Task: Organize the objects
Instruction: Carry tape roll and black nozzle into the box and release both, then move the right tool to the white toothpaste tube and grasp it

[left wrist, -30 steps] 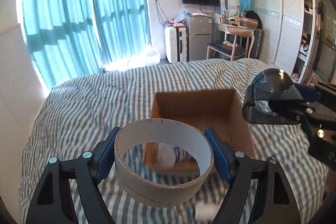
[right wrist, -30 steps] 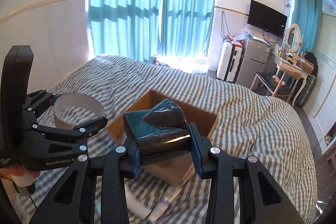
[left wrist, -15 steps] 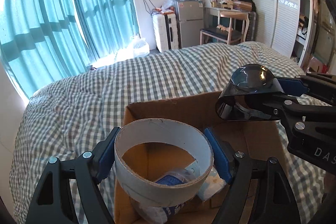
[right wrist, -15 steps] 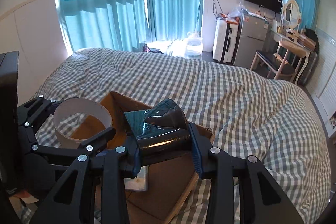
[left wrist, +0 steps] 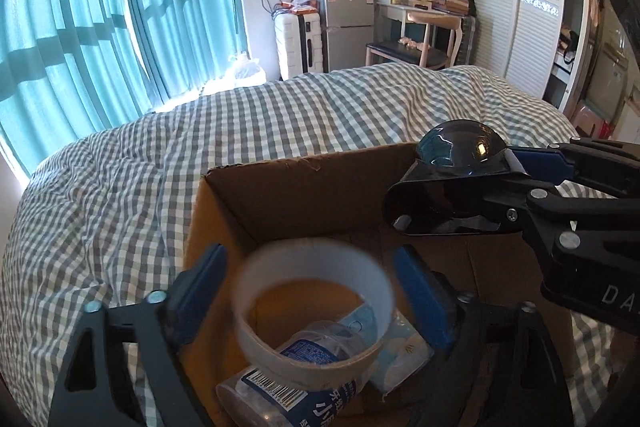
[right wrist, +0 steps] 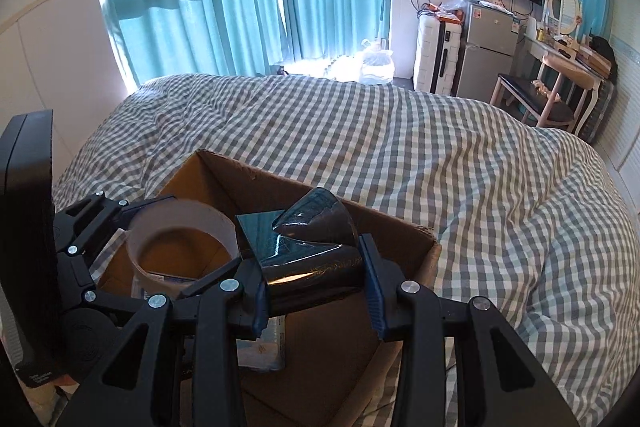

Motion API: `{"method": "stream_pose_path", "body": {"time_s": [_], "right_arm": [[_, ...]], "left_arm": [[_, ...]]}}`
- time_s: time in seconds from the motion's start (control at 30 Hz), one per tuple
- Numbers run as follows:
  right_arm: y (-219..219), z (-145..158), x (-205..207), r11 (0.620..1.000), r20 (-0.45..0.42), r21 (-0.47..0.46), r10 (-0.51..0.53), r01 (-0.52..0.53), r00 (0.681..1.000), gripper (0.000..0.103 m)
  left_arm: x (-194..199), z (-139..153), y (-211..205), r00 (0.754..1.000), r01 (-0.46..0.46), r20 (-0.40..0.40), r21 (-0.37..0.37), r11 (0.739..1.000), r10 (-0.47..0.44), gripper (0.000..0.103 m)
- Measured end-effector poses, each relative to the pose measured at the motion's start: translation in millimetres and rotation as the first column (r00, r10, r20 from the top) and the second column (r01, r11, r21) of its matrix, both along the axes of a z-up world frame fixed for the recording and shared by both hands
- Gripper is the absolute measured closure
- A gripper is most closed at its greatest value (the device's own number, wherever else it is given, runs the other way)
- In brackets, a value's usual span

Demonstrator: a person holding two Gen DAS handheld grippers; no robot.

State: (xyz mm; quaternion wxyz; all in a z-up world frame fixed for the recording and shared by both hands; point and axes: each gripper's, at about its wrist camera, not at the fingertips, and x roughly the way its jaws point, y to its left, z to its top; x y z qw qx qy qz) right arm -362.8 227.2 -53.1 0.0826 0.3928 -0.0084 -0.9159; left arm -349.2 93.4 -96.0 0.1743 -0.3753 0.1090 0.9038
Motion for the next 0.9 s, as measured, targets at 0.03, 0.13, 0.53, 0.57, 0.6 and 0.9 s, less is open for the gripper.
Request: {"method": "stream_pose_path", "body": {"time_s": [0.03,0.13,0.53,0.57,0.6,0.9], "right_arm": [[0.6,1.3,1.3,1.000,0.002,-0.008,-0.001,0.001,1.000,0.065],[2.0,8.6,8.7,1.000,-0.013,-0.019,-0.016,0.016,1.000,0.046],[-0.6,95.4,78.1,0.999,-0.159,-0.035,-0.029,0.024,0.987,0.029],[-1.8,103.4,85.2,0.999,-0.171,-0.028,-0.027,0.023,0.985,0.029],[-2.4,111.3,94.0,0.999,-0.185,-0.023,-0.027,0.023,0.982,0.029],[-11.6,153.5,170.1,1.000,-0.242,0.026,0.002,0.005,0.970,0.029]], "left_arm": [[1.5,2.5,-0.6,1.000,0.001,-0.008,-0.002,1.000,-0.001,0.007],[10.1,12.0,-1.4,1.000,0.000,-0.027,-0.025,1.000,0.000,0.004],[62.2,76.8,-33.7,0.992,-0.101,-0.078,-0.005,0.995,0.100,0.004],[68.4,86.2,-37.4,0.989,-0.120,-0.090,-0.006,0.993,0.119,0.004],[73.6,93.3,-40.3,0.986,-0.137,-0.099,-0.007,0.991,0.136,0.004],[132.9,142.4,-68.7,0.966,-0.203,-0.157,0.026,0.979,0.204,0.002]]}}
